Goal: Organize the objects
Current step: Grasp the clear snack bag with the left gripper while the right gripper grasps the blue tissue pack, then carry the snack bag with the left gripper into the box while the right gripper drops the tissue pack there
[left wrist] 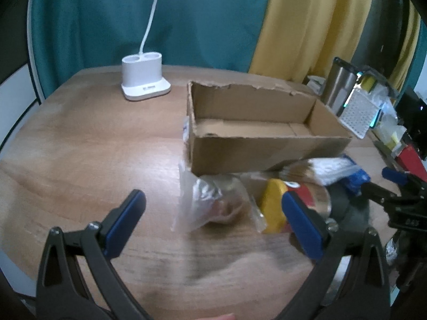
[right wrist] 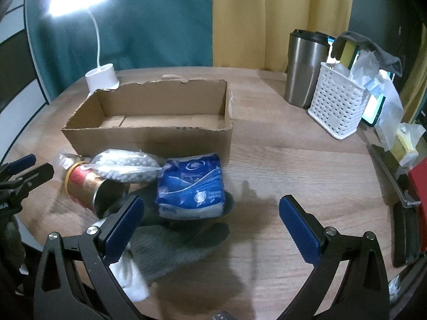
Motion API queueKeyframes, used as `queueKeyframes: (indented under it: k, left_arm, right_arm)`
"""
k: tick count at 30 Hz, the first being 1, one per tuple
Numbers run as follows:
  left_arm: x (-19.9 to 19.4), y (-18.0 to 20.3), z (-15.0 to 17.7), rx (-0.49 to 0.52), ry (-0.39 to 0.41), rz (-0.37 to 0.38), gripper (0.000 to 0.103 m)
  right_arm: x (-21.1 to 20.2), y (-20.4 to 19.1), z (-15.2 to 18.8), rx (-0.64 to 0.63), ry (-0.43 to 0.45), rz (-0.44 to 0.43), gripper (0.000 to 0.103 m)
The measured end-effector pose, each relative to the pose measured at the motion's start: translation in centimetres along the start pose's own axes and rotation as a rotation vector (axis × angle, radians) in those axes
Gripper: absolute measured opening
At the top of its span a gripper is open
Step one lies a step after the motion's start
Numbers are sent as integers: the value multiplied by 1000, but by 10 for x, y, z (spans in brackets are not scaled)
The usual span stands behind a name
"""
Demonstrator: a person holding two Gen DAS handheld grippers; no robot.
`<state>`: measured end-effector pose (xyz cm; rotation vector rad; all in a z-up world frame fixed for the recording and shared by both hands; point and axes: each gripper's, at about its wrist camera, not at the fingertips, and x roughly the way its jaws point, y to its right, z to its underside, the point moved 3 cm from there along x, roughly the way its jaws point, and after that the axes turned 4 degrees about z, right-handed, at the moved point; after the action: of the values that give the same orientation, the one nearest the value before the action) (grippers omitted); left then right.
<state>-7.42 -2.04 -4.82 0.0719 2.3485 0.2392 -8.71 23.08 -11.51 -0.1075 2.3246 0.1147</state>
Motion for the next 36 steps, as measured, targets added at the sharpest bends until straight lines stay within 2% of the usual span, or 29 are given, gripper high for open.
queueKeyframes:
  k: [7,13,15,17,18,19,20,22,30,36]
  left_arm:
    - [29,-4,-5,15,-52,-31,102]
    - [47,-7,-1,16,-109,-26,102]
    - [49,-7,0,19,-115,-21,97]
    - [52,-6,1,20,-132,6,79]
    - [53,-6,1,18,-138,12,74]
    - [54,-5,1,20,-143,17,65]
    - [53,-3,2,26,-141,15,61]
    - [50,1,2,37,-132,22,57]
    - [31,4,-1,22,-96,55,54]
    - [-1,10,-18,26,-27,63,54]
  right_arm:
    - [19,3,-5,-4,-37,-18,103]
    - [31,1,-6,-19,-65,-51,102]
    - [34,2,-6,-22,-76,-61,90]
    - [37,1,-6,-22,-96,-82,79]
    - [37,1,-6,-21,-95,-84,78]
    - [36,1,-6,-20,-91,-88,74]
    - [35,1,-7,-20,-88,-93,66]
    - [31,1,-8,-24,-86,-95,59]
    - [12,8,-13,-25,-51,-94,58]
    - [-3,17,-26,-22,-13,-80,58]
